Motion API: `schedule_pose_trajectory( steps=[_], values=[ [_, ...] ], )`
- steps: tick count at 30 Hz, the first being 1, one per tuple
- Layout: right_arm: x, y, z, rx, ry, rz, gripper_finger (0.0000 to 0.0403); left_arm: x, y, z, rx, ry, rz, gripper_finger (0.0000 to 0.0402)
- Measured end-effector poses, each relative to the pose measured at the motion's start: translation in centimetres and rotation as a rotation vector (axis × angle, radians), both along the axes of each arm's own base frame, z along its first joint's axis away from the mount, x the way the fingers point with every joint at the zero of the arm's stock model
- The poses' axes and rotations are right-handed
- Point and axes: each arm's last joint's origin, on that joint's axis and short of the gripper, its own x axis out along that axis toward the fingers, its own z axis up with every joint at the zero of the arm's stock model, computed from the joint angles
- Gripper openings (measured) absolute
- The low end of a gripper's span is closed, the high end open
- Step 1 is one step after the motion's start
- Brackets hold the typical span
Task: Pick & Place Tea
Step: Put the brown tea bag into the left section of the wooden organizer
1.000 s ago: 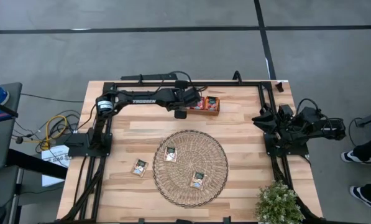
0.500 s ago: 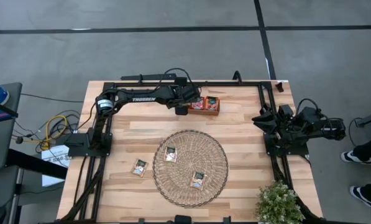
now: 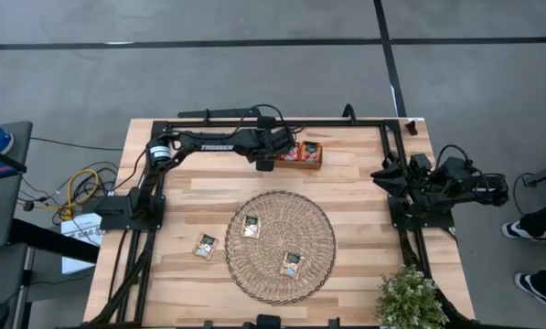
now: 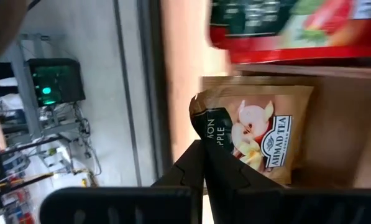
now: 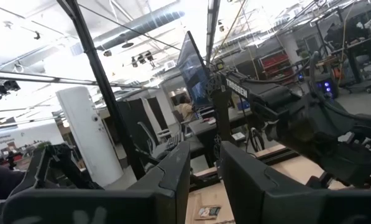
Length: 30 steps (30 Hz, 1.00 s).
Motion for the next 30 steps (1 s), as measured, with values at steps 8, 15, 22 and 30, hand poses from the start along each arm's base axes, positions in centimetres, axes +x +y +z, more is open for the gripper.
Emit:
schedule_pose_trajectory(
  steps=[8, 15, 22, 30],
  values=[
    [0.0, 0.0, 0.0, 0.0, 0.0, -0.001, 0.0082, -0.09, 0.19, 0.24, 0.013, -0.007, 0.013, 0.0],
    [0.0, 0.0, 0.0, -0.006, 0.0, -0.002, 0.0082, -0.09, 0.18, 0.23, 0.01, -0.01, 0.013, 0.0],
    [0.0, 0.0, 0.0, -0.007, 0.0, -0.003, 0.0082, -0.09, 0.18, 0.23, 0.008, -0.011, 0.012, 0.0006],
    [0.0, 0.0, 0.0, -0.007, 0.0, -0.003, 0.0082, -0.08, 0.16, 0.22, 0.001, -0.015, 0.012, 0.0076]
  ],
)
